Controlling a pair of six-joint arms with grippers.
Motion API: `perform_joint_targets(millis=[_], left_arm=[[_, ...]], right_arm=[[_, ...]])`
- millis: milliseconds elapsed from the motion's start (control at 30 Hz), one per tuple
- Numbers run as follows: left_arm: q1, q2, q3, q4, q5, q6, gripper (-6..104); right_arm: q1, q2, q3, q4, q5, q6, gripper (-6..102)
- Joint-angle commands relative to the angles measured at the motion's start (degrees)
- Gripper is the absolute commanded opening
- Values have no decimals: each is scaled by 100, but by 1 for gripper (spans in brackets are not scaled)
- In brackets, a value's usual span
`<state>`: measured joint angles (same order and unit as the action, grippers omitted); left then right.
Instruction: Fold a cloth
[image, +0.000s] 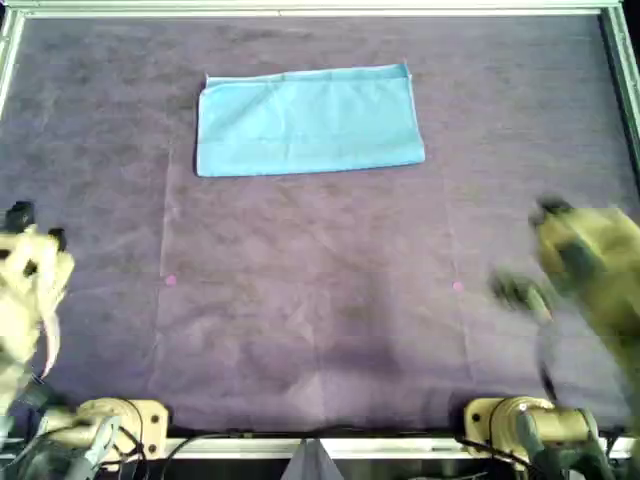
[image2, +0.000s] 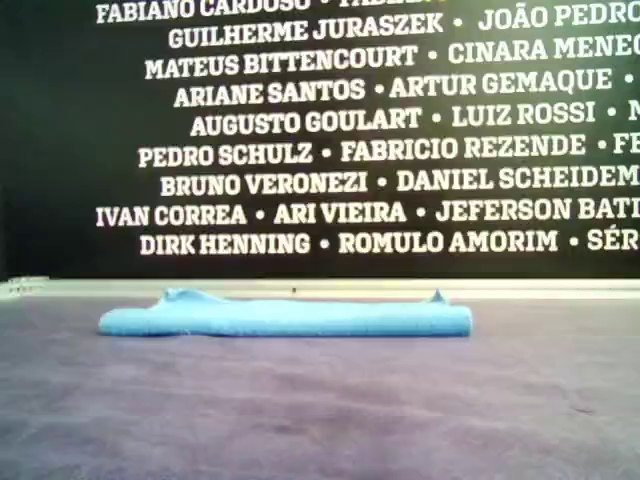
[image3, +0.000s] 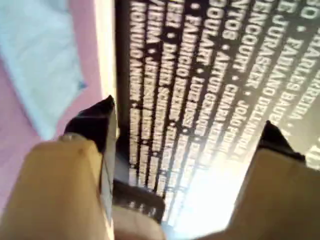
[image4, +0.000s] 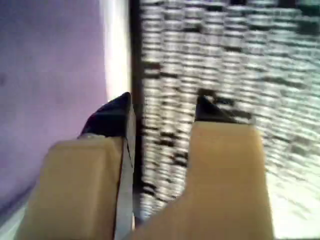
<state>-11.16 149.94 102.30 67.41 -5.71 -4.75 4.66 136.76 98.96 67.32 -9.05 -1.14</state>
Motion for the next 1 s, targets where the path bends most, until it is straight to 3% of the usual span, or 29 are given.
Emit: perform_joint_targets(millis=[0,167,300,533,733,967], left_arm=[[105,35,1661,-1890,-44,18,99],[105,413,3823,-4061,-53,26,99],[105,1266,5150,-4992,26,26,99],[53,1881,6768,-5150,35,26,98],[26,1775,6952,-5150,44,26,99],[18,1714,6574,-5150,62,88,98]], right_arm=[[-35,193,1406,-1608,-18,0,50],[-35,729,3568,-3938,-26,0,50],[-35,1459,5080,-5203,-26,9,50],[-26,2347,6812,-5889,-26,97,50],[18,3103,7233,-5880,-26,123,50],[70,1960,6425,-5871,-26,123,50]])
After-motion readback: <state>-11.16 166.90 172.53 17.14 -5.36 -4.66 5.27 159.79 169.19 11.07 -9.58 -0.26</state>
